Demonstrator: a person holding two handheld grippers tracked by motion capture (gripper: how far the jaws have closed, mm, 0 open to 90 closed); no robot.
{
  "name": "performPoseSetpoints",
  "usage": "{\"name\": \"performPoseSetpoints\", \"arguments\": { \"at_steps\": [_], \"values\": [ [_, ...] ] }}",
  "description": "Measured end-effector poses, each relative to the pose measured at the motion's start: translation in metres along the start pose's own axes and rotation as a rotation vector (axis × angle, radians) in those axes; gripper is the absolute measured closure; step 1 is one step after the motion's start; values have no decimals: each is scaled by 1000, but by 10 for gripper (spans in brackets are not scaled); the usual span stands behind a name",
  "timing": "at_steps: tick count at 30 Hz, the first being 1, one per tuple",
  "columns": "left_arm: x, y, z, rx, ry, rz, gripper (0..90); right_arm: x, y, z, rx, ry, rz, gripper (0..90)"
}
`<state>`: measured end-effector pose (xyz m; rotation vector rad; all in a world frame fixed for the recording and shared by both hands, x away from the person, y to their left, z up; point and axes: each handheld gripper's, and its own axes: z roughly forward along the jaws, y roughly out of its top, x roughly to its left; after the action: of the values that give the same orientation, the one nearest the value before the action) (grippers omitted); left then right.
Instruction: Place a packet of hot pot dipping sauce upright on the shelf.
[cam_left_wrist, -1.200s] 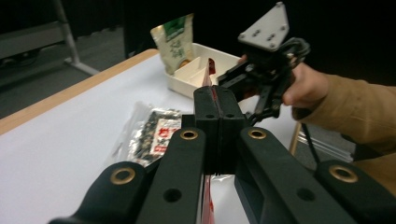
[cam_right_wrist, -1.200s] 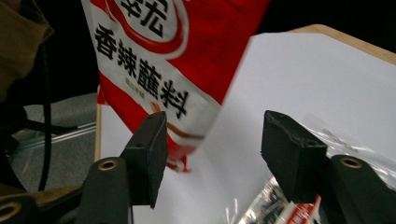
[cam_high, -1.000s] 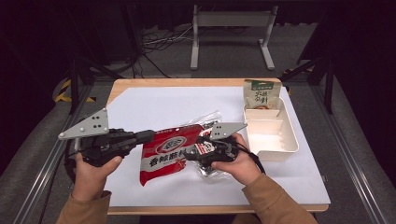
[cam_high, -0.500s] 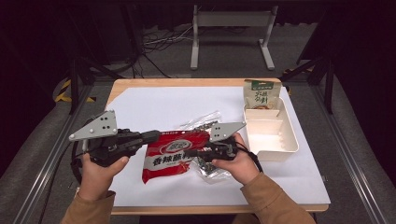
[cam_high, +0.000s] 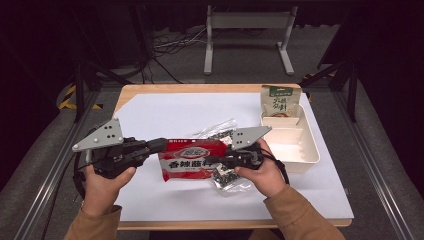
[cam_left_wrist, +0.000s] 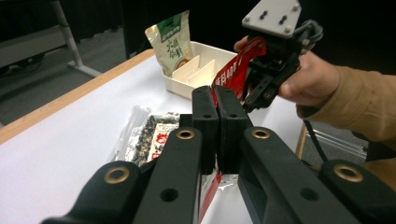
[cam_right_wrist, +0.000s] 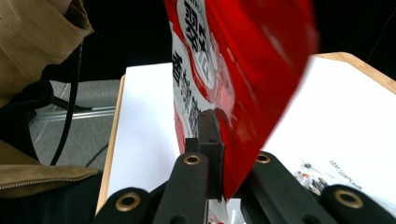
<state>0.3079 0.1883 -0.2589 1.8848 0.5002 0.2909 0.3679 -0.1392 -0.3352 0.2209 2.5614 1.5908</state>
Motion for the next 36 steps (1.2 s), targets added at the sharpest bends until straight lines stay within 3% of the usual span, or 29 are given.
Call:
{"name": "performPoseSetpoints", "arguments": {
  "at_steps": [6, 10, 13, 21, 25, 26, 36],
  "values": [
    [2, -3, 3, 4, 32, -4, 752, -1, 5, -10, 22, -18, -1, 897],
    [4, -5, 3, -2, 50, -17, 578, -5, 6, -21, 37, -41, 11, 897],
    [8, -8, 2, -5, 80, -34, 500, -8, 7, -28, 47, -59, 8, 897],
    [21, -19, 3, 11, 122, -70, 417, -18, 15, -59, 57, -125, 2, 897],
    [27, -26, 6, 21, 163, -87, 364, -27, 19, -78, 41, -160, 23, 896],
    [31, -30, 8, 24, 195, -97, 354, -29, 20, -81, 37, -166, 28, 896],
    [46, -49, 15, 59, 227, -125, 312, -42, 23, -102, 29, -213, 35, 896]
  ]
}}
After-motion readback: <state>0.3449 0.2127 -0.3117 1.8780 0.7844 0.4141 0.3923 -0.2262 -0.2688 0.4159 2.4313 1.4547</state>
